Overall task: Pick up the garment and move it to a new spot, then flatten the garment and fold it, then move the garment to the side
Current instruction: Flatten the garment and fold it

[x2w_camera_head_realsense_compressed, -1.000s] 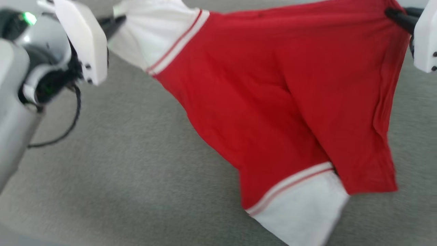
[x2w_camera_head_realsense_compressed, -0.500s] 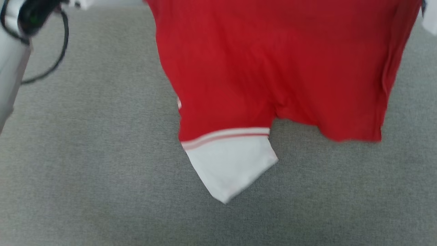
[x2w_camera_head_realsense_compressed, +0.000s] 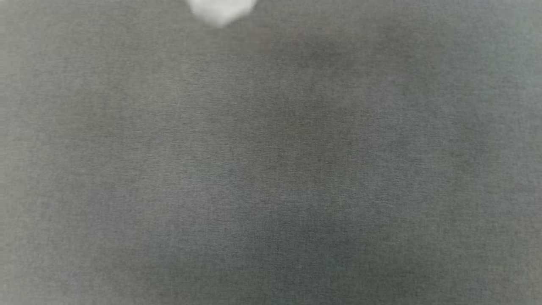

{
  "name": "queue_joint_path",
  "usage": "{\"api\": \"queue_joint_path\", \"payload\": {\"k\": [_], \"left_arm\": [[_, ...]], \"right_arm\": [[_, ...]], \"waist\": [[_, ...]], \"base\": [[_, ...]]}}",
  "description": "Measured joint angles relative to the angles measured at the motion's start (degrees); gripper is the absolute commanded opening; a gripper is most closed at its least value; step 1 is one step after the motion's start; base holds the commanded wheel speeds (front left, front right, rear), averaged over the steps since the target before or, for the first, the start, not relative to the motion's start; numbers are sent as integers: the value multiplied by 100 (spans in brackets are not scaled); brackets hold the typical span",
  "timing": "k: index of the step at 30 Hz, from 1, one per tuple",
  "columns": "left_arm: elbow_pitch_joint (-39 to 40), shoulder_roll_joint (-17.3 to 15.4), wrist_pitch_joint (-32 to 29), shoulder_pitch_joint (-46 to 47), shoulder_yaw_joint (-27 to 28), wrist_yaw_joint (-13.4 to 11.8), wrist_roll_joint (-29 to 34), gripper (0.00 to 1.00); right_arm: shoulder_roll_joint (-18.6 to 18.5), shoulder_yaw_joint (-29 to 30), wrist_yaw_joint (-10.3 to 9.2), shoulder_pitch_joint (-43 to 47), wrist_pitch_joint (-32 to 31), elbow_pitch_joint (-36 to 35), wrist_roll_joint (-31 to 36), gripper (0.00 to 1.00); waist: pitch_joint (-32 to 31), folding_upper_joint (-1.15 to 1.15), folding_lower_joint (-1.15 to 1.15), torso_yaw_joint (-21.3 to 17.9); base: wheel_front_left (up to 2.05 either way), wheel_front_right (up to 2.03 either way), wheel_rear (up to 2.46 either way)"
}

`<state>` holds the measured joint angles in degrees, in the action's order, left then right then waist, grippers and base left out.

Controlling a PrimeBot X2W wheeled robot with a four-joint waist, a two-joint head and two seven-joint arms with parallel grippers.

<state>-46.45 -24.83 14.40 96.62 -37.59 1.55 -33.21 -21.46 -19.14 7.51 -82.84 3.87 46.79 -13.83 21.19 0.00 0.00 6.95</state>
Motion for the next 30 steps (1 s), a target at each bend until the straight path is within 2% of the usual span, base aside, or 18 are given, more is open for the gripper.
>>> {"api": "queue_joint_path", "payload": {"k": [4, 10, 13, 17, 23, 24, 27, 30], "left_arm": [[10, -38, 51, -371, 18, 360, -5, 0], [-79, -75, 15, -1314, -267, 553, -258, 0], [-9, -97, -380, -1826, -590, 577, -535, 0], [538, -256, -1139, -2508, -1048, 586, -1281, 0], [1535, -866, -2283, -3505, -1477, 586, -2250, 0], [1829, -1068, -2569, -3821, -1513, 583, -2487, 0], [2385, -1356, -2942, -4368, -1584, 356, -2782, 0], [3092, -1686, -3268, -4856, -1679, 8, -2966, 0]], "right_arm": [[179, -352, 0, 153, 42, 421, 147, 0], [175, -759, 0, 758, -121, 675, -277, 0], [113, -991, -1, 1163, -294, 676, -626, 0], [-68, -1262, 0, 1701, -575, 481, -1162, 0], [-445, -1606, -1, 2574, -1100, -224, -1945, 0], [-610, -1678, -1, 2921, -1299, -512, -2162, 0], [-842, -1689, 0, 3440, -1603, -1017, -2480, 0], [-1123, -1642, -1, 3995, -1938, -1593, -2727, 0]], "waist": [[-92, 0, 0, 41], [-196, 0, 0, 149], [-271, 0, 0, 222], [-369, 0, 0, 317], [-539, 0, 0, 390], [-601, 0, 0, 401], [-683, 0, 0, 411], [-742, 0, 0, 404]], "base": [[0, 0, 0], [0, 0, 0], [0, 0, 0], [0, 0, 0], [0, 0, 0], [0, 0, 0], [0, 0, 0], [0, 0, 0]]}}
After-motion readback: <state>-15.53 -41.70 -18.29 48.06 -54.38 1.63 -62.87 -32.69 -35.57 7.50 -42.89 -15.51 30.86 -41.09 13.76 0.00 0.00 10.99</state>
